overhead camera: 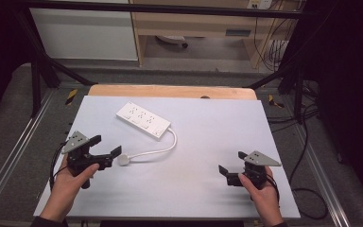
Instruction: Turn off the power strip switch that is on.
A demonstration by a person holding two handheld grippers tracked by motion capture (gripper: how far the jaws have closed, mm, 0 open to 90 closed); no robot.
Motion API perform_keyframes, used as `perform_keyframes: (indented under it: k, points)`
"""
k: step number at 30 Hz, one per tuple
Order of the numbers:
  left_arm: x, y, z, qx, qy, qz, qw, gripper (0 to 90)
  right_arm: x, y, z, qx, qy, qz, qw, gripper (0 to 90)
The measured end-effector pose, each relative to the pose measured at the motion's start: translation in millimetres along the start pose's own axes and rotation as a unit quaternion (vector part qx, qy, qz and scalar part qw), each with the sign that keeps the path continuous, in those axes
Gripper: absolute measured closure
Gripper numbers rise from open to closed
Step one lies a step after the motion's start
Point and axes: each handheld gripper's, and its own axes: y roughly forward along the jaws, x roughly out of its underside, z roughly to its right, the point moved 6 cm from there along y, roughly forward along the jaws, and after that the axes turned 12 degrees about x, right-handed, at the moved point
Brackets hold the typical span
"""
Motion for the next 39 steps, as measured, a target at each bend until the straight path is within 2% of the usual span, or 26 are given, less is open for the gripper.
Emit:
perform_keyframes:
  k: [15,19,26,34,38,39]
  points:
    - [-16.7,3.0,-10.7,0.006,0.001,-0.005,1.0,6.4,1.8,0.4,-0.9,0.001,-0.004,-0.007,1.0,4.2]
    - [-22.4,8.3,-15.1,0.003,0.005,-0.007,1.0,6.7,1.5,0.3,-0.9,0.002,-0.004,-0.004,1.0,4.2]
    - [-33.7,20.0,-20.1,0.01,0.002,-0.01,0.9999,8.9,1.8,-0.3,-0.6,0.0,-0.004,-0.005,1.0,4.2]
    - [-45.4,35.4,-25.9,0.013,0.008,-0.011,0.9998,8.9,2.6,-0.8,-2.5,-0.004,-0.005,-0.007,1.0,4.2]
    - [-50.4,41.1,-27.6,0.029,0.016,-0.004,0.9994,8.0,2.6,-1.1,-2.5,-0.005,-0.005,-0.007,0.9999,4.1]
    - [-51.3,42.3,-28.3,0.028,0.017,-0.002,0.9995,8.0,2.6,-1.1,-2.5,-0.005,-0.005,-0.007,0.9999,4.1]
